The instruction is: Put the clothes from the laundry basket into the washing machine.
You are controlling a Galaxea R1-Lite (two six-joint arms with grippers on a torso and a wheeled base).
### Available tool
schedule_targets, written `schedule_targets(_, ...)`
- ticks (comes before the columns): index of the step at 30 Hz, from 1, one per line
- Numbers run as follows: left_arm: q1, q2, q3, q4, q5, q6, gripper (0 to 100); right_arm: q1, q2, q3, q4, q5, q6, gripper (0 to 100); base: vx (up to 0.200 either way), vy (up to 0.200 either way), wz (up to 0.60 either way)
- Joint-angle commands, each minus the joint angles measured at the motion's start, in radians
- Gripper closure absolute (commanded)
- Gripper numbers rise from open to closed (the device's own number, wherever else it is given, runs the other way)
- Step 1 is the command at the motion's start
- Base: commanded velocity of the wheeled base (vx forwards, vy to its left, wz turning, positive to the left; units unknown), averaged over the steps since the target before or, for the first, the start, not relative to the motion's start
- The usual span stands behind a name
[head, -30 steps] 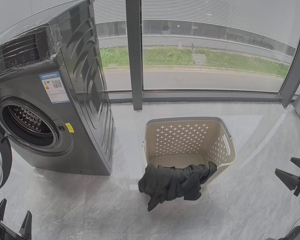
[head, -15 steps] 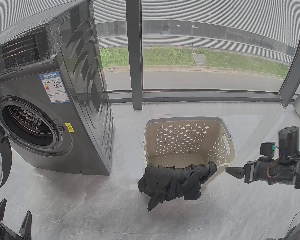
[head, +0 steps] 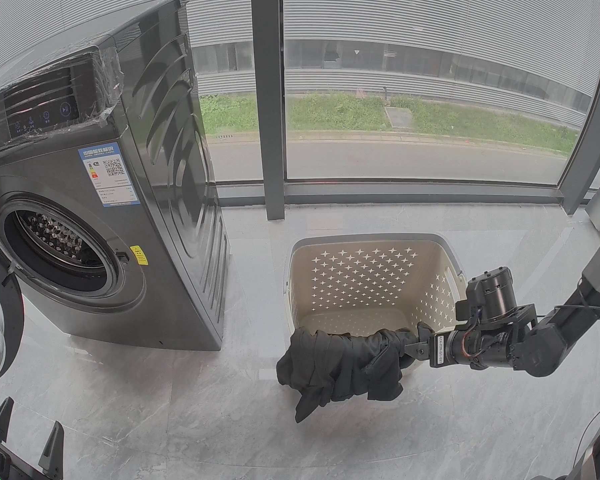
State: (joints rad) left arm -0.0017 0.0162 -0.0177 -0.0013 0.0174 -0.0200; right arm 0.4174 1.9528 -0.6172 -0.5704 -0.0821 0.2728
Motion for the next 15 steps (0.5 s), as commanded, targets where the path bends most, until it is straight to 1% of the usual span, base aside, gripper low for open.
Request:
schedule_targets(1, 0.000, -0.015, 0.016, 0.000, -0.001, -0.001, 0, 0.007, 0.106, -0.035, -0.005, -0.019, 0.008, 0, 0.000, 0.000, 0.00)
schedule_targets(7, 0.000, -0.015, 0.016, 0.000, -0.001, -0.001, 0, 0.015, 0.140, -0.059, -0.003, -0.019, 0.009, 0, 0.000, 0.000, 0.00)
schedule_targets(15, 0.000, -0.015, 0.016, 0.000, 0.001, -0.001, 0, 0.026, 0.196, -0.093, -0.005, -0.019, 0.025, 0, 0.000, 0.000, 0.00)
